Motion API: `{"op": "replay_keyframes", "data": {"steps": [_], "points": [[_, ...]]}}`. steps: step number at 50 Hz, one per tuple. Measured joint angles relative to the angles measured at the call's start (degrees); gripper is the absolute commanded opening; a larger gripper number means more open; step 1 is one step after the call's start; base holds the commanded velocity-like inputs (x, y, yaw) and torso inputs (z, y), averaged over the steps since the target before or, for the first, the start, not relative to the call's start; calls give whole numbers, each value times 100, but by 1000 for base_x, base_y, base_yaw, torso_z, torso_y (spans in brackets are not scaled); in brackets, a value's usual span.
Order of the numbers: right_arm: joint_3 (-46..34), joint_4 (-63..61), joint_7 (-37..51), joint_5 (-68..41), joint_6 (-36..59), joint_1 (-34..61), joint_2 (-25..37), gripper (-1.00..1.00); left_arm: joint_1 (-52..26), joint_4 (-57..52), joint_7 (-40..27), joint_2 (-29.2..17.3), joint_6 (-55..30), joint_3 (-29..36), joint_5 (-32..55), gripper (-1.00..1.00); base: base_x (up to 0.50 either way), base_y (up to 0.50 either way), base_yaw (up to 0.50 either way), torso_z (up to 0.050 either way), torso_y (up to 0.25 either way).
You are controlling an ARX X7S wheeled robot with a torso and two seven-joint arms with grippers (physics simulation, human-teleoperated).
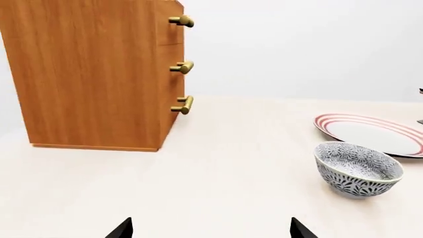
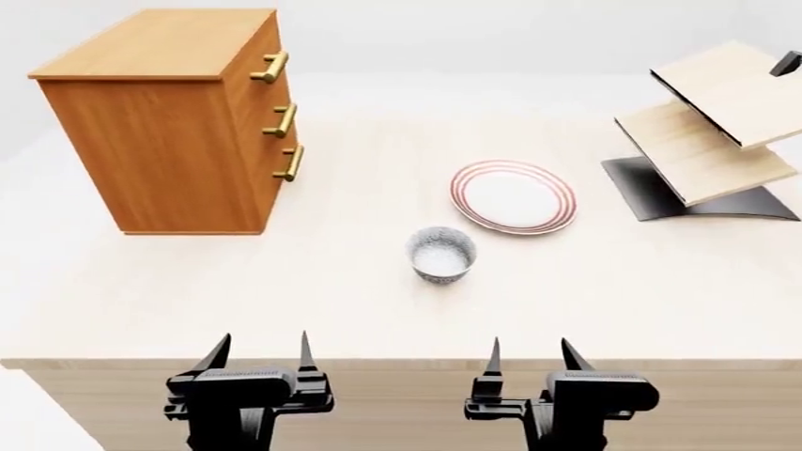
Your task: Open the top drawer of the cabinet and put the bowl in it.
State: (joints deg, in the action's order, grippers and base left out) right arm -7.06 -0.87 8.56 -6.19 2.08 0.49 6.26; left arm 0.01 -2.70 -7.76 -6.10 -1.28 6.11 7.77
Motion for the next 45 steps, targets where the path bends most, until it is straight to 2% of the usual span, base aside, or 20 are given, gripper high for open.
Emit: {"op": "replay_keyframes", "data": {"steps": [45], "points": [[-210,-26,218,-242,-135,-52,171,100,67,-137,-225,-185,42,128,403,100,0,489,0,0,0]]}}
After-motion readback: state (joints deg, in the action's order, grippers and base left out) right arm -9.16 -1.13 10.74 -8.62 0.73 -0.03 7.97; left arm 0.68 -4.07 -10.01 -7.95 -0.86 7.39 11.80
